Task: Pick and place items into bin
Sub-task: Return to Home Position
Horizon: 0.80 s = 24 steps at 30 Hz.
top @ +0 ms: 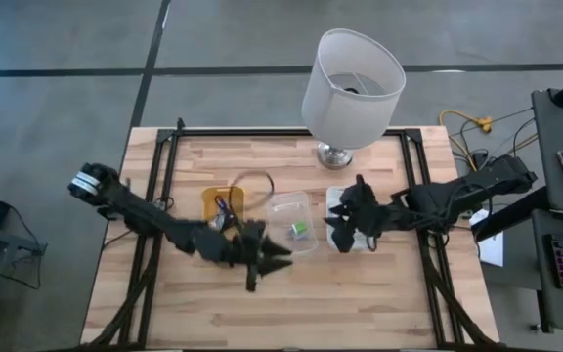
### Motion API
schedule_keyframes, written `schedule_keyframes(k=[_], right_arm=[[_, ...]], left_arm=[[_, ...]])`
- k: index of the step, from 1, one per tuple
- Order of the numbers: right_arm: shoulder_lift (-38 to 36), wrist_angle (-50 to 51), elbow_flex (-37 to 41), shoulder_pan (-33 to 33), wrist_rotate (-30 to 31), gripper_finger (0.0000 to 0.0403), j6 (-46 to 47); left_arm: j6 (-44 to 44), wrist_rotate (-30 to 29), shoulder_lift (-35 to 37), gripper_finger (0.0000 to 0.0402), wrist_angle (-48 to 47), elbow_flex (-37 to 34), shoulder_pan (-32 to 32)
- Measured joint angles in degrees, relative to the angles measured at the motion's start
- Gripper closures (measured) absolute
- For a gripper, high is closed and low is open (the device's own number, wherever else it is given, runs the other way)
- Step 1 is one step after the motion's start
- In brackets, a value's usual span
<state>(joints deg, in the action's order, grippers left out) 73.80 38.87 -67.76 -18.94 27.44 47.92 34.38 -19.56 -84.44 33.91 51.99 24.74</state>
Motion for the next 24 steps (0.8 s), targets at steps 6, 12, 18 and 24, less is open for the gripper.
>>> schedule_keyframes(k=[6,12,18,24], right_arm=[[-0.4,-0.3,-6.5,1.4,-3.5,0.0273,-14.4],[-4.2,-0.1,-5.0,6.1,-9.6,0.0292,-19.8],[-14.6,-0.9,2.2,11.4,-9.5,0.0312,-19.9],[-29.1,-4.6,15.1,15.1,-7.9,0.0335,-14.6]], left_arm=[[-3.3,8.6,7.4,0.0276,2.7,-0.5,-10.4],[-3.3,13.2,15.3,0.0276,1.4,-2.7,-18.9],[-5.4,14.8,25.5,0.0276,-14.4,-3.0,-24.1],[-7.8,14.8,34.1,0.0276,-25.4,-3.9,-28.4]])
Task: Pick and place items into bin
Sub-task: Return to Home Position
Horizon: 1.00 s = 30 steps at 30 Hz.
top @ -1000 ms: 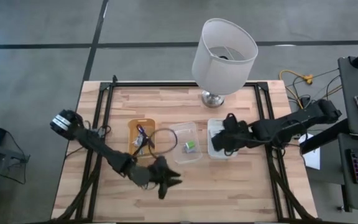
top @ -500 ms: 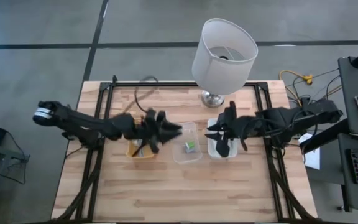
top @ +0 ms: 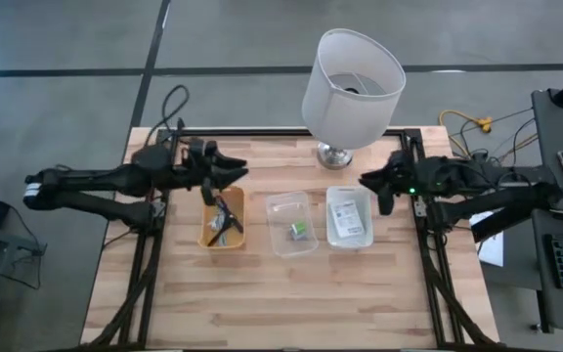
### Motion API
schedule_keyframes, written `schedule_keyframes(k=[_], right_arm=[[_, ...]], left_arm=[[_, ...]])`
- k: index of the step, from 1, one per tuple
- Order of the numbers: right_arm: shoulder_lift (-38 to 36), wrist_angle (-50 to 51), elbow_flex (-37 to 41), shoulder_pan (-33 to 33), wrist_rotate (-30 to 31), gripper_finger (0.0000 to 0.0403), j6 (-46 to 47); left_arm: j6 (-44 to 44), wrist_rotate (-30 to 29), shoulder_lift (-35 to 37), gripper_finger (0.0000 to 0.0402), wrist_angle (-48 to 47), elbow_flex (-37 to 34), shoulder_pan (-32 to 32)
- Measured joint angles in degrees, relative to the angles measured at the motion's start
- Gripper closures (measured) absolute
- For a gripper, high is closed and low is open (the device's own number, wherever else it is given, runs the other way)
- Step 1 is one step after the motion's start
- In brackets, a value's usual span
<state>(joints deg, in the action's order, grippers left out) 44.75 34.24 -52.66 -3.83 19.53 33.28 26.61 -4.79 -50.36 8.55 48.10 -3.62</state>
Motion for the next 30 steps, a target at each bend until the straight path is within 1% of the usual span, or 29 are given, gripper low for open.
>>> schedule_keyframes(k=[1,3,5,10,12,13,15,16,18,19,20,22,23,26,28,30], right_arm=[[-2.1,-0.1,1.8,0.3,0.2,0.0338,0.4],[-5.9,0.7,5.0,0.7,2.5,0.0342,1.7],[-9.5,3.1,7.0,0.7,5.2,0.0344,5.2],[-16.9,13.9,8.3,0.6,6.0,0.0344,19.7],[-19.3,16.3,8.3,0.6,5.2,0.0344,27.2],[-20.3,16.1,8.3,0.6,5.5,0.0344,27.9],[-21.4,12.2,8.3,0.3,5.6,0.0344,23.3],[-21.7,9.6,8.3,0.2,4.5,0.0344,18.7],[-21.8,4.4,8.5,-0.1,2.1,0.0344,6.9],[-21.6,1.4,8.5,-0.1,1.5,0.0344,1.3],[-21.8,-1.5,8.5,-0.2,1.1,0.0344,-2.2],[-22.7,-6.0,8.7,-0.1,0.9,0.0344,-7.5],[-23.4,-8.0,9.1,-0.1,0.0,0.0344,-9.8],[-27.3,-13.7,12.3,-0.1,-6.3,0.0344,-13.8],[-30.6,-17.1,15.6,-0.1,-9.9,0.0344,-15.0],[-34.4,-20.5,19.7,-0.1,-12.2,0.0344,-15.1]], left_arm=[[0.1,0.0,1.1,0.0276,-0.9,-0.6,-0.7],[1.0,0.0,3.4,0.0276,-2.0,-2.3,-1.8],[1.5,0.0,5.6,0.0276,-2.3,-4.4,-2.5],[1.4,-0.8,12.4,0.0276,-3.6,-10.7,-2.7],[-0.3,-2.1,14.9,0.0276,-3.7,-13.6,-2.7],[-1.1,-2.3,16.1,0.0276,-3.8,-14.6,-2.7],[-0.1,-2.3,18.4,0.0276,-3.7,-16.4,-2.7],[2.1,-1.7,19.4,0.0276,-3.9,-16.9,-2.7],[9.2,2.0,21.4,0.0276,-5.0,-17.9,-2.7],[10.7,4.0,22.2,0.0276,-5.0,-18.6,-2.7],[10.7,6.6,22.8,0.0276,-4.8,-19.0,-2.7],[6.1,11.0,24.0,0.0276,-4.1,-19.9,-2.7],[3.8,12.3,24.8,0.0276,-3.7,-20.5,-2.6],[0.9,12.0,28.3,0.0276,-2.6,-21.2,-2.7],[-0.2,12.0,30.8,0.0276,-2.6,-21.9,-2.7],[0.0,13.1,33.6,0.0276,-3.0,-23.6,-2.7]])
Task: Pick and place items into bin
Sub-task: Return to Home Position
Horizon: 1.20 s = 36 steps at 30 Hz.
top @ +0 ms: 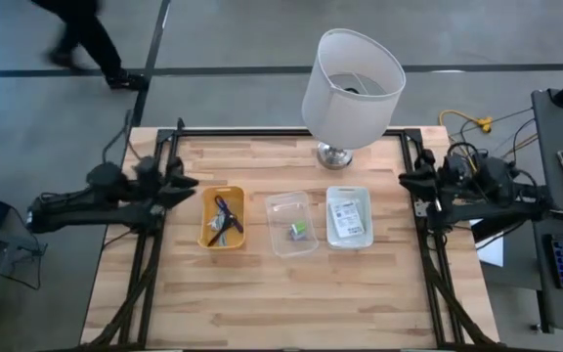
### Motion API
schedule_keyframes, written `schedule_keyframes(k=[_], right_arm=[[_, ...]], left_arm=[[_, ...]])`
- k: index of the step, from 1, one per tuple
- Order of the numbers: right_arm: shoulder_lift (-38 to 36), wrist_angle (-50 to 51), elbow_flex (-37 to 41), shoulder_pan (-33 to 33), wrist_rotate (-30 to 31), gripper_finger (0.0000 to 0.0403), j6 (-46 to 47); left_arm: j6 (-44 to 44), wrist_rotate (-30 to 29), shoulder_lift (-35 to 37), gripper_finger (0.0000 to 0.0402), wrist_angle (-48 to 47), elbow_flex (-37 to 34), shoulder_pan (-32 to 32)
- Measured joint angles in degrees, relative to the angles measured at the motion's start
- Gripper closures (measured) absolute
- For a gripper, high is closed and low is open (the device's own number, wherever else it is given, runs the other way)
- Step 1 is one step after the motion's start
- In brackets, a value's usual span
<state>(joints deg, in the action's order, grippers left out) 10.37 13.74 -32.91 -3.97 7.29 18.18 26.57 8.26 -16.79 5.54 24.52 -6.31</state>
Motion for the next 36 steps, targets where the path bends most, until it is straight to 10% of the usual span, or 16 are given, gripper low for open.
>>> schedule_keyframes(k=[16,36], right_arm=[[-8.7,-14.0,21.5,0.0,-1.4,0.0344,-0.5],[-10.4,-24.5,32.4,0.0,-4.9,0.0344,-10.9]], left_arm=[[-0.3,4.5,14.9,0.0276,23.9,-24.0,0.0],[0.0,4.5,12.8,0.0276,15.2,-24.1,-0.1]])
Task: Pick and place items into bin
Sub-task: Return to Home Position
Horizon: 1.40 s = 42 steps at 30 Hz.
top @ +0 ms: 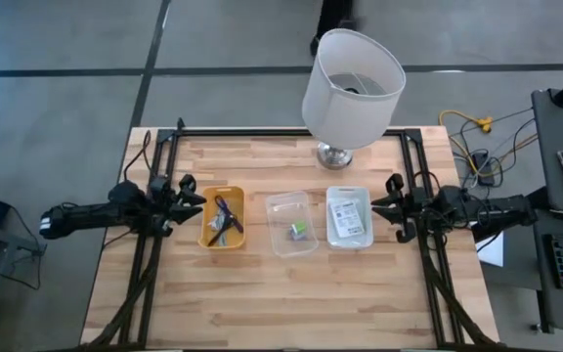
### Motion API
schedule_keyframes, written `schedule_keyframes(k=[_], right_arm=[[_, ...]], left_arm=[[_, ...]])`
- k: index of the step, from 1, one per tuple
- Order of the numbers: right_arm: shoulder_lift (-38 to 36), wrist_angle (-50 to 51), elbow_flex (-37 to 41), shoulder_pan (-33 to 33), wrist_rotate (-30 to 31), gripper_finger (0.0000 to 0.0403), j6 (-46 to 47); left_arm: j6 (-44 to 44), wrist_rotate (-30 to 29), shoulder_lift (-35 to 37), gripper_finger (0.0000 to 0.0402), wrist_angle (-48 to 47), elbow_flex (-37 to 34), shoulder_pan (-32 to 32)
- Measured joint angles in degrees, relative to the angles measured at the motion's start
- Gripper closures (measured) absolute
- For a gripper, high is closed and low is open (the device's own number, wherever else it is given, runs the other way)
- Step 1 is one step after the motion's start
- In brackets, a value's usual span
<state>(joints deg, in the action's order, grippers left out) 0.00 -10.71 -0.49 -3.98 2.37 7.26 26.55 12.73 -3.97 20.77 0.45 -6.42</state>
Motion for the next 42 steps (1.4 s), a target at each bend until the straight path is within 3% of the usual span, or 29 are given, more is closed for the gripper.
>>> schedule_keyframes(k=[7,30,42], right_arm=[[0.5,0.1,0.0,0.0,1.1,0.0344,3.5],[0.0,0.2,0.0,0.2,1.2,0.0344,2.8],[0.0,0.2,0.0,5.3,1.2,0.0344,2.8]], left_arm=[[0.0,0.0,-0.1,0.0276,0.2,0.0,0.0],[0.0,0.1,2.4,0.0276,1.3,-0.2,-0.5],[0.0,0.1,1.0,0.0276,1.2,-0.2,-1.6]])
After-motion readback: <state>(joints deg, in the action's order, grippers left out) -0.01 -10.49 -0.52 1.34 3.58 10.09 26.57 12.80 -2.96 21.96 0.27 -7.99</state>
